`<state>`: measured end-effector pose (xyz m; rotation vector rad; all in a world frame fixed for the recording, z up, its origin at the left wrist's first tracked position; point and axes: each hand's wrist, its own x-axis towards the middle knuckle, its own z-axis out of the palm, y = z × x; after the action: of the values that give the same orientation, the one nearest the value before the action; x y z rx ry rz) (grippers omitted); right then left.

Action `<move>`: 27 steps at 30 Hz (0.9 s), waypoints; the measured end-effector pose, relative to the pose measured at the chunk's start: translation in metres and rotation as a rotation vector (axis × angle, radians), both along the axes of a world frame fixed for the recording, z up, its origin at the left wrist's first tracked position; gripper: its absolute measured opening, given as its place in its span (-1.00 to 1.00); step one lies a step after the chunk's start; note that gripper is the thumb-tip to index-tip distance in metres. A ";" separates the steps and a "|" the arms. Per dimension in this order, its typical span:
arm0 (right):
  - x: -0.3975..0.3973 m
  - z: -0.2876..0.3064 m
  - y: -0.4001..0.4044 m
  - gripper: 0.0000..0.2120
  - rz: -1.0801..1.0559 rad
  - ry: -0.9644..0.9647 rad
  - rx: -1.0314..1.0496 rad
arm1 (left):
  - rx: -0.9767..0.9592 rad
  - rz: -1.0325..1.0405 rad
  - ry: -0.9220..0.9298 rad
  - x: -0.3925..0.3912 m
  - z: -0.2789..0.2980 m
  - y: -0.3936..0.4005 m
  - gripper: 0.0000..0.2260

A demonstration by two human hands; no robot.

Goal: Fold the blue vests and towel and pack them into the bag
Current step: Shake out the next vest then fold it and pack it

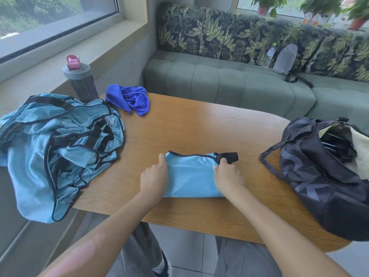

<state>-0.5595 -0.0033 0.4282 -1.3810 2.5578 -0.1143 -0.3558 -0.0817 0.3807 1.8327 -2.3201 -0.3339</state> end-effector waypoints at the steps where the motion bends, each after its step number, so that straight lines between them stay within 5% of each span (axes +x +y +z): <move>1: 0.001 0.001 0.000 -0.79 0.005 0.049 0.015 | 0.004 0.005 -0.021 -0.001 0.000 -0.001 -0.87; 6: 0.001 -0.007 0.003 -0.70 0.027 0.124 0.003 | -0.122 0.069 0.102 -0.002 -0.003 -0.005 -0.93; 11: -0.006 -0.009 0.005 -0.67 0.008 0.054 -0.060 | -0.446 -0.509 0.132 0.003 -0.020 -0.016 -0.72; 14: -0.003 -0.015 0.010 -0.68 0.061 0.111 -0.355 | -0.214 -0.649 -0.056 -0.001 -0.022 -0.021 -0.52; 18: 0.005 -0.042 0.016 -0.74 0.538 0.372 -0.638 | -0.056 -0.656 -0.163 -0.002 -0.020 -0.024 -0.38; 23: -0.011 -0.052 0.014 -0.42 0.557 0.196 -0.220 | -0.035 -0.612 -0.207 -0.002 -0.022 -0.022 -0.39; 27: -0.027 -0.049 0.008 -0.36 0.633 0.198 -0.005 | 0.001 -0.547 -0.184 -0.006 -0.020 -0.010 -0.36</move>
<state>-0.5866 0.0052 0.3789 -2.2155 2.1213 0.1312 -0.3615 -0.0915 0.3611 1.2387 -2.9243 -0.2361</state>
